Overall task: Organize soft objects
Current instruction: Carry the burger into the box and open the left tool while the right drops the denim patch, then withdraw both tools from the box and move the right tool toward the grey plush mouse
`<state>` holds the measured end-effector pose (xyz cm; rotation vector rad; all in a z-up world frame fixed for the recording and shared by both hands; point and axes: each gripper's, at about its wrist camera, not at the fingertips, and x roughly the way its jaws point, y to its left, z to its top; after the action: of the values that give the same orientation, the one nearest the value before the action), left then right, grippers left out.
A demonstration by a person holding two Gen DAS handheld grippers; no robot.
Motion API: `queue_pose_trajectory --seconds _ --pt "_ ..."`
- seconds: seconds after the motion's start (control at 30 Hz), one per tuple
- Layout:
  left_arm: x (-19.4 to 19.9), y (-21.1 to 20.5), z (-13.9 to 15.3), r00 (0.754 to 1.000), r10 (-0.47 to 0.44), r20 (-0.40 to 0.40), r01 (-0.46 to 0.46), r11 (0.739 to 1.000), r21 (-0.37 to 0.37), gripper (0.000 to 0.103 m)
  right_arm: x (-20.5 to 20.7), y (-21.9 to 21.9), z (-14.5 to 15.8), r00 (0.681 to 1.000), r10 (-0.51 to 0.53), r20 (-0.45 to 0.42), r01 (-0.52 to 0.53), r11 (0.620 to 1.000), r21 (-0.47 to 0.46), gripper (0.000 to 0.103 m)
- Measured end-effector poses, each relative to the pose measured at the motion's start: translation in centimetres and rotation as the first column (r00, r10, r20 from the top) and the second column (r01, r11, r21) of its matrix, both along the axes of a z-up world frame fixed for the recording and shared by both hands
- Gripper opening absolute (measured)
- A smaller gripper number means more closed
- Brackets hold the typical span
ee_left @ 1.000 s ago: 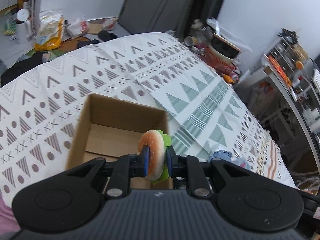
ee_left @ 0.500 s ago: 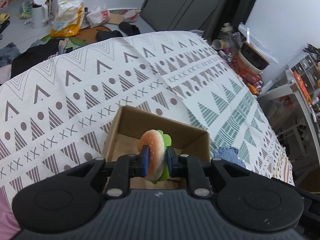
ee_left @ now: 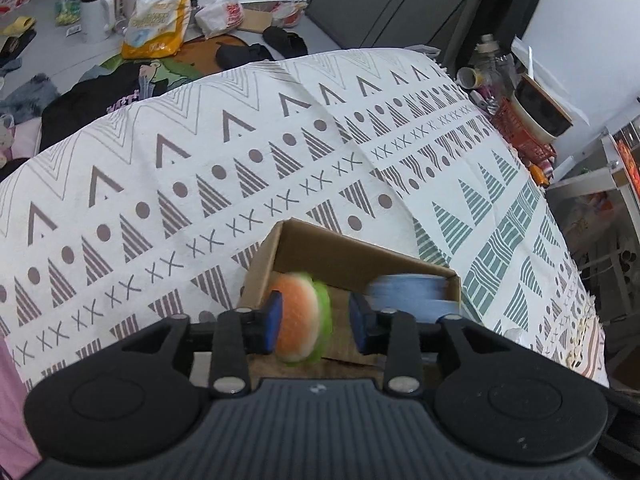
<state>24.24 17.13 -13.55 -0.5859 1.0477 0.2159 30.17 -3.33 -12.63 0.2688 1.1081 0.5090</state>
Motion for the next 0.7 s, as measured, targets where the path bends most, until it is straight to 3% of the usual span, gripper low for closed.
queue_pose_trajectory --seconds 0.2,0.3,0.43,0.57,0.7 --pt "-0.7 -0.2 1.2 1.000 0.013 0.012 -0.013 1.000 0.025 0.048 -0.6 -1.1 0.6 1.000 -0.012 0.011 0.012 1.000 0.003 0.057" --pt "-1.0 -0.6 1.7 1.000 0.010 0.011 -0.010 0.999 0.033 0.050 -1.1 -2.4 1.2 0.999 -0.025 0.027 0.025 1.000 -0.003 0.065" --pt "-1.6 -1.7 2.6 1.000 -0.002 0.030 0.000 0.999 0.048 0.051 -1.8 -4.3 2.0 0.997 -0.056 0.048 0.057 0.998 -0.020 0.082" --pt "-2.1 -3.0 3.8 0.997 -0.032 0.064 0.028 0.997 0.073 0.051 -2.7 -6.1 2.9 0.993 -0.071 0.090 0.076 0.996 -0.046 0.090" --pt "-2.8 -4.9 5.7 0.989 -0.070 0.129 0.048 0.985 0.164 0.051 -3.7 -7.9 4.1 0.985 -0.080 0.152 0.089 0.994 -0.057 0.099"
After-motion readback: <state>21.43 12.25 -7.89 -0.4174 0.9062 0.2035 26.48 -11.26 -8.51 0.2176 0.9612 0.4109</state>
